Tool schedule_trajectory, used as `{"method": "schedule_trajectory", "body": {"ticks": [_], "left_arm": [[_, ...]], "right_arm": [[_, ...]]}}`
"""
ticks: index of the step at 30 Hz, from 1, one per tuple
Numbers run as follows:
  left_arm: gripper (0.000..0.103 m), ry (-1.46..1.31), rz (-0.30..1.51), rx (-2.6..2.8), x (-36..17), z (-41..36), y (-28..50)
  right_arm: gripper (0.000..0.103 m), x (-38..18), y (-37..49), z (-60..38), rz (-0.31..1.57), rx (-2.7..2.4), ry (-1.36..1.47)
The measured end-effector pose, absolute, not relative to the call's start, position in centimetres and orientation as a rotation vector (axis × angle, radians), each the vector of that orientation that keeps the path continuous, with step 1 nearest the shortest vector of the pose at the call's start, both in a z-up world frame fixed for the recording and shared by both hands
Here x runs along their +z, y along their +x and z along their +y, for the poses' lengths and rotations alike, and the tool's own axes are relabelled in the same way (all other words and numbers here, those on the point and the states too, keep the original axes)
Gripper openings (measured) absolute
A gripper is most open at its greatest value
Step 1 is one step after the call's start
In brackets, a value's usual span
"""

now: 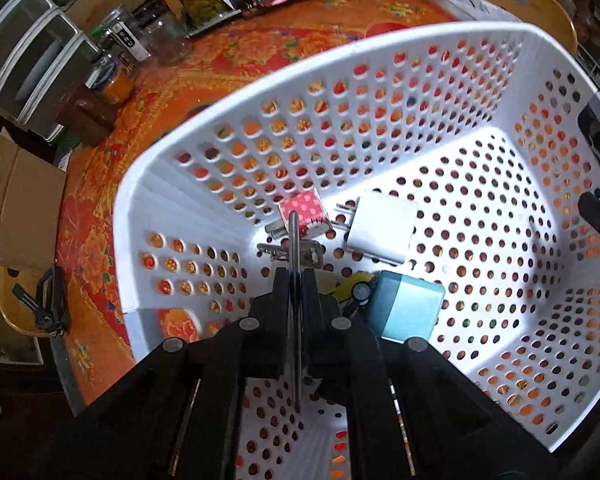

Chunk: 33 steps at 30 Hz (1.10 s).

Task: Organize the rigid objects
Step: 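Lower the metal pin into the basket and open the left tool, then set the basket down on the table with the right tool and release it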

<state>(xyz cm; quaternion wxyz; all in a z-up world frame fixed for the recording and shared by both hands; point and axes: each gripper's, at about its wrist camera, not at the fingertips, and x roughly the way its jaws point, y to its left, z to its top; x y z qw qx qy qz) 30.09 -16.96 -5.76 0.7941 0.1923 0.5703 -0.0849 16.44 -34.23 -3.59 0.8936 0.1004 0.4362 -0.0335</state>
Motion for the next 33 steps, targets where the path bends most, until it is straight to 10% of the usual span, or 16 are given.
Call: {"method": "schedule_trajectory", "body": {"ticks": [8, 11, 13, 16, 21, 33], "left_arm": [[0.014, 0.355, 1.198, -0.214, -5.5, -16.3, 30.3], [0.050, 0.325, 1.148, -0.279, -4.4, -16.5, 28.9], [0.092, 0.320, 1.094, -0.285, -3.4, -16.4, 27.9], [0.098, 0.298, 1.009, -0.297, -1.7, -15.9, 26.7], [0.103, 0.168, 0.945, -0.295, 0.3, -14.3, 25.9], [0.103, 0.183, 0.652, -0.244, 5.6, -10.6, 15.5]], "right_arm": [[0.036, -3.6, 16.4, -34.2, 0.906, -0.071, 0.206], [0.043, -3.6, 16.4, -34.1, 0.907, -0.079, 0.200], [0.045, -3.7, 16.4, -34.1, 0.910, -0.081, 0.196], [0.053, -3.7, 16.4, -34.1, 0.913, -0.090, 0.188], [0.097, -3.7, 16.5, -34.1, 0.919, -0.103, 0.191], [0.103, 2.3, 9.2, -30.3, 0.754, -0.171, 0.080]]}}
